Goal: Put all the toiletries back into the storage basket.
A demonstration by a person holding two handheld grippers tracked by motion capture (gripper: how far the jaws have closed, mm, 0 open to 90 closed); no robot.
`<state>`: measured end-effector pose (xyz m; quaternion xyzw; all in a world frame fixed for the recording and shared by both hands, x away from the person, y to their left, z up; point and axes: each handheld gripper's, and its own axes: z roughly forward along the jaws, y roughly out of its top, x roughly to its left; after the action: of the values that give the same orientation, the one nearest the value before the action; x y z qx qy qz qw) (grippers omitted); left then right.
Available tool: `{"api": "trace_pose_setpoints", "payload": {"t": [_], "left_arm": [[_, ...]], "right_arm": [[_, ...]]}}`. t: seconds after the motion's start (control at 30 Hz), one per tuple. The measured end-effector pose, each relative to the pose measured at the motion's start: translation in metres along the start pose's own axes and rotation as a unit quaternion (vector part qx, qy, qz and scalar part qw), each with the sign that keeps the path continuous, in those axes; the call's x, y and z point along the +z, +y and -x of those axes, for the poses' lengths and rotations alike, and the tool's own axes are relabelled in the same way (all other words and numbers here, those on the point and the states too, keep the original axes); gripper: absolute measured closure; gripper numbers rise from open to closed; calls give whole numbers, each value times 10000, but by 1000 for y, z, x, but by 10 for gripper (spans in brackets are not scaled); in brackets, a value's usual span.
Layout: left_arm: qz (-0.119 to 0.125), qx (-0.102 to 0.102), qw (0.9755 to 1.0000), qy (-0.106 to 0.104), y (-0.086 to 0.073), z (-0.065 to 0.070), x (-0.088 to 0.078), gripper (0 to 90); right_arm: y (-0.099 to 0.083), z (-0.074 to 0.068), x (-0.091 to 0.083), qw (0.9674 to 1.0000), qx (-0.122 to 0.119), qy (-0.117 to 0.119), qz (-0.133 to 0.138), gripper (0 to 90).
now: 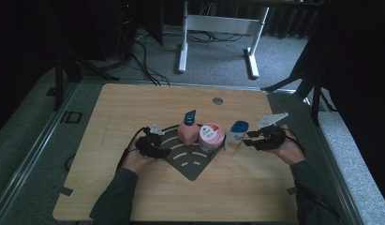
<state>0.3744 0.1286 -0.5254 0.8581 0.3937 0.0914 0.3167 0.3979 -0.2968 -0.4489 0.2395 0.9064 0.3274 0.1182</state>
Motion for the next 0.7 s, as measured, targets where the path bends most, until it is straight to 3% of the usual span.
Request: {"api": "trace_pose_setpoints", "payload": {"t": [0.7], "left_arm": [[19, -20, 10000, -13, 0, 0, 0, 436]], "right_arm": [[21, 5, 8, 9992, -211, 144, -298, 541]]}}
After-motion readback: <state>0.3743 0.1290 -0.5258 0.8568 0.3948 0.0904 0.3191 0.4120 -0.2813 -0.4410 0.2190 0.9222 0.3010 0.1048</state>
